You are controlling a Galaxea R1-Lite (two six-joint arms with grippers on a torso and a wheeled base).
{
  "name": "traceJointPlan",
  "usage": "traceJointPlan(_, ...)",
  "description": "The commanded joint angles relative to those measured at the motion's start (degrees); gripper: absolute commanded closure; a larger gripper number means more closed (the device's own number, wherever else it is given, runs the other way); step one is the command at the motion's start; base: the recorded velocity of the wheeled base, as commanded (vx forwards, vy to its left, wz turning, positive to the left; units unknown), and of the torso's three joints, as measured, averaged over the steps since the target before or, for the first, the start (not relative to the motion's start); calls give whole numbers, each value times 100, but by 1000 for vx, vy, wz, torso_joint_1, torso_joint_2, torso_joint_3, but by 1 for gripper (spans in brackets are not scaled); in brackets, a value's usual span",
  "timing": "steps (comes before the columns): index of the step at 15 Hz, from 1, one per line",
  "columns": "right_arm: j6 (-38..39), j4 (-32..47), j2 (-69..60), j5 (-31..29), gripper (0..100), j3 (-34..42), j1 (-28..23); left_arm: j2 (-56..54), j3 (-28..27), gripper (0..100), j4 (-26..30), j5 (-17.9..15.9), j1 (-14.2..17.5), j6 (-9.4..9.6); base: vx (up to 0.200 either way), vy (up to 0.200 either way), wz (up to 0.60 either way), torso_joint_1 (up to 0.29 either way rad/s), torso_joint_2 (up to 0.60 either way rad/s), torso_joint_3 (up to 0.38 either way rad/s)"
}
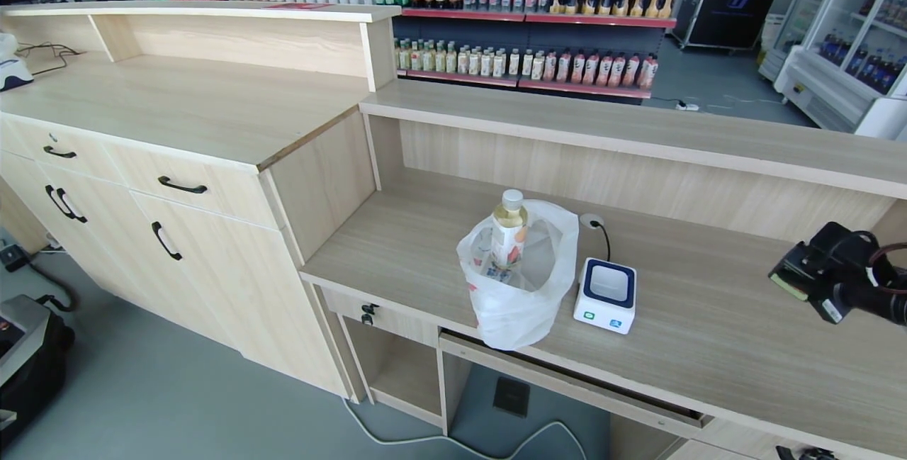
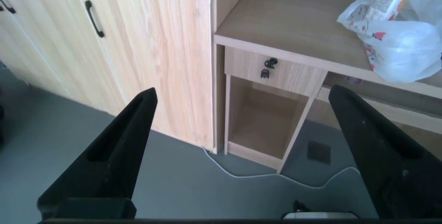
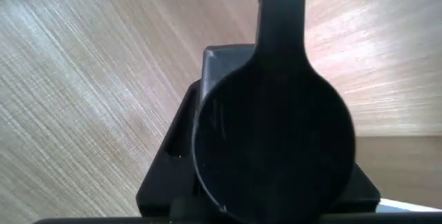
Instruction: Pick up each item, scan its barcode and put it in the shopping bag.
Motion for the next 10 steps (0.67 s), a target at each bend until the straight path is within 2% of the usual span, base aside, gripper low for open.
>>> traceJointPlan(1,-1307,-225,-2252,47,100,1231,938,-2,0,0,-1,9,0,-2,0,0,0,0,0,0)
traceJointPlan(4,-3302,311,-2753,188,100,1240,2608,-2,0,0,-1,9,0,-2,0,0,0,0,0,0)
traceJointPlan(5,-3724,303,-2753,179,100,1222,2889,-2,0,0,-1,0,0,-2,0,0,0,0,0,0)
traceJointPlan(6,-4866,197,-2753,214,100,1134,3592,-2,0,0,-1,0,0,-2,0,0,0,0,0,0)
traceJointPlan(7,-5086,136,-2753,214,100,1126,3741,-2,0,0,-1,0,0,-2,0,0,0,0,0,0)
traceJointPlan(8,-6123,-427,-2973,205,100,1257,4251,-2,0,0,-1,9,0,-2,0,0,0,0,0,0)
traceJointPlan(10,-7011,-875,-2911,337,100,1319,4673,-2,0,0,-1,0,0,-2,0,0,0,0,0,0)
